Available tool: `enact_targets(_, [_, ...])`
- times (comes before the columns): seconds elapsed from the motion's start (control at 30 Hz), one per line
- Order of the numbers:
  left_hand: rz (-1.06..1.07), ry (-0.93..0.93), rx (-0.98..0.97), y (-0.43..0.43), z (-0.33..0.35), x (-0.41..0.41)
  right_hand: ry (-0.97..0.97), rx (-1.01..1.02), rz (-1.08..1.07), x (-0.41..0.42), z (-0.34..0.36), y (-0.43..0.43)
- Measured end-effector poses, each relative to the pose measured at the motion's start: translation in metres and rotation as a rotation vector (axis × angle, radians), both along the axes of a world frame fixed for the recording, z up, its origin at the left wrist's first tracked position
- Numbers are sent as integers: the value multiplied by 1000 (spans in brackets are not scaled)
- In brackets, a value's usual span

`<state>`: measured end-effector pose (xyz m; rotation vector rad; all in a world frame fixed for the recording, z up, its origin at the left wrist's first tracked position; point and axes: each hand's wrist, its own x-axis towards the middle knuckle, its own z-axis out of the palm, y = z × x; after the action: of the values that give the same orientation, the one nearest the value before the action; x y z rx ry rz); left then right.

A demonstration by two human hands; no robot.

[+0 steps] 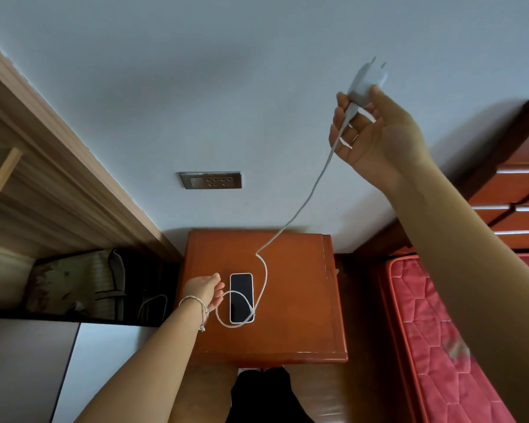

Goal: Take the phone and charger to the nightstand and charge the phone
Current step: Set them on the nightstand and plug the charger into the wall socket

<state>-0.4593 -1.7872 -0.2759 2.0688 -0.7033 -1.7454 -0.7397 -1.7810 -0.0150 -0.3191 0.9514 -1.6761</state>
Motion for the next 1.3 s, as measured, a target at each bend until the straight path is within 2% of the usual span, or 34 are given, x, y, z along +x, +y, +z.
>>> enact_targets(0.13, [6, 124, -91, -23, 26, -14, -5, 3, 28, 4, 4, -6])
enact_targets(0.3, [-108, 247, -226, -37, 62, -39, 16, 35, 87, 15, 2, -13])
enact_targets(0.53, [-503, 305, -445, -29, 92, -67, -25, 17, 137, 26, -1, -25])
enact_targets(0.7, [-684, 345, -511, -22, 101, -79, -43, 39, 174, 26, -11, -31])
enact_targets(0.9, [-589, 303, -594, -17, 89, -53, -61, 95, 191, 33, -33, -44])
enact_targets(1.07, [-634, 281, -615, -29, 81, -31, -60, 210, 239, 55, -62, -55])
enact_targets(1.3, [-654, 299, -606, -53, 66, 0, -97, 314, 179, 80, -107, -79])
